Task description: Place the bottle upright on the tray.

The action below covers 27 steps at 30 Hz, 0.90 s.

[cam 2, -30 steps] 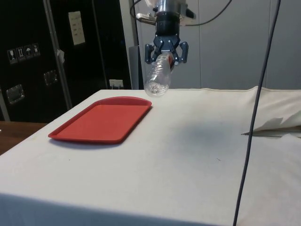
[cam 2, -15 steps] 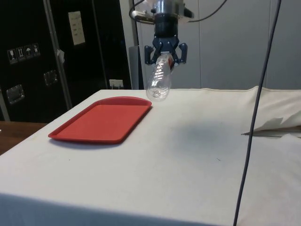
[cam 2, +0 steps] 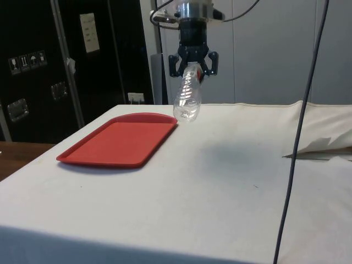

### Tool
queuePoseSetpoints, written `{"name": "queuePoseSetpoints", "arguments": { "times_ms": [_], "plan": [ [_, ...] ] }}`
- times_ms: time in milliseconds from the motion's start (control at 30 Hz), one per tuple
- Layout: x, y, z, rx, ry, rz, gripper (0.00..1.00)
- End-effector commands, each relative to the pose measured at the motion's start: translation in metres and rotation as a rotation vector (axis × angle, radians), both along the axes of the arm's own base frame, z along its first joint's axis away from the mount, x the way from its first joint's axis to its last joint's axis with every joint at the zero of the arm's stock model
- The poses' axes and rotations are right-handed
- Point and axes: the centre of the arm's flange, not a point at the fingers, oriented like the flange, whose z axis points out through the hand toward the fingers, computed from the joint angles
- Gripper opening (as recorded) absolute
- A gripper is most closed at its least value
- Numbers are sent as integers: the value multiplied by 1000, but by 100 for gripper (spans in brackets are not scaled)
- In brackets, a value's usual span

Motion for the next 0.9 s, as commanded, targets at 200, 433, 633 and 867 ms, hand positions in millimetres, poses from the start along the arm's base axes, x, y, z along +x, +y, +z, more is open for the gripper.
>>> {"name": "queuePoseSetpoints", "arguments": {
  "times_ms": [200, 433, 633, 867],
  "plan": [
    [3, 2, 0, -63, 8, 1, 28],
    [5, 3, -1, -108, 18, 6, 28],
    [7, 4, -1, -145, 25, 11, 28],
    [7, 5, 0, -163, 35, 20, 28]
  ]
}}
